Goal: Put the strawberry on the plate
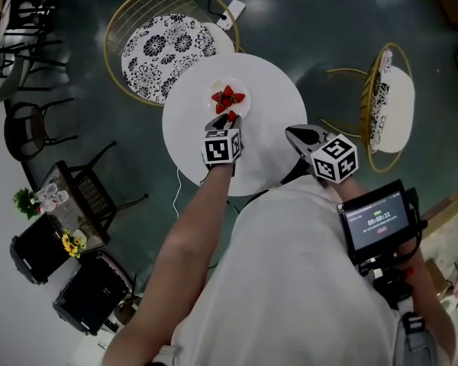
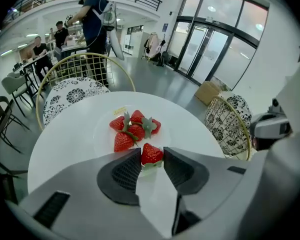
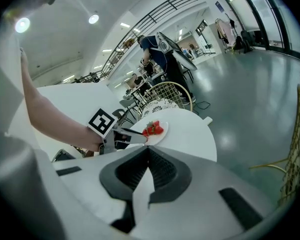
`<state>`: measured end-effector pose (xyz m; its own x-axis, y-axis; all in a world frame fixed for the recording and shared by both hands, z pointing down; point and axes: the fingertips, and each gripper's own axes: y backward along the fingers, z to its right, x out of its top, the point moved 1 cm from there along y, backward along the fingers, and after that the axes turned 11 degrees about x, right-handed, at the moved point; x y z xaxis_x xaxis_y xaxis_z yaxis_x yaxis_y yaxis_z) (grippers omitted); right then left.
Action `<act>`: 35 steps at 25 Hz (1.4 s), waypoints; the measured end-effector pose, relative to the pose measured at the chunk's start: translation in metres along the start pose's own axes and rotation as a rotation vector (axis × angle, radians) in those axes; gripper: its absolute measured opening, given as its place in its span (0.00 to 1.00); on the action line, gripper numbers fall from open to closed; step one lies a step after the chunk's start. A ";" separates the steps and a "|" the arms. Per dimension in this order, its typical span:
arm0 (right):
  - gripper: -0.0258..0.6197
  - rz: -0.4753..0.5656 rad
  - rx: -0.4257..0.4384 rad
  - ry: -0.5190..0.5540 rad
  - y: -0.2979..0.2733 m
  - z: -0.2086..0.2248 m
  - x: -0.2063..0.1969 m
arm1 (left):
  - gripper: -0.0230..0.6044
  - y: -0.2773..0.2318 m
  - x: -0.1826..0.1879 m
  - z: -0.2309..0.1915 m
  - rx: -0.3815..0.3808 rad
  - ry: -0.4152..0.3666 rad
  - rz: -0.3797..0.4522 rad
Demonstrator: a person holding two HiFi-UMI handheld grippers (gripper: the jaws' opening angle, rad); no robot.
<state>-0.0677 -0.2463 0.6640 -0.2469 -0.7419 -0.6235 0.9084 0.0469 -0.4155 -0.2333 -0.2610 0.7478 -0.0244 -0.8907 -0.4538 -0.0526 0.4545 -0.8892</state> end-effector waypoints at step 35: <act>0.05 -0.004 -0.006 -0.033 0.004 0.018 -0.006 | 0.27 -0.014 0.016 0.004 0.062 -0.004 0.015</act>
<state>-0.0563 -0.2534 0.6781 -0.2396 -0.7634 -0.5998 0.9052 0.0477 -0.4223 -0.2288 -0.2816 0.7531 -0.0211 -0.8839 -0.4672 0.0100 0.4670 -0.8842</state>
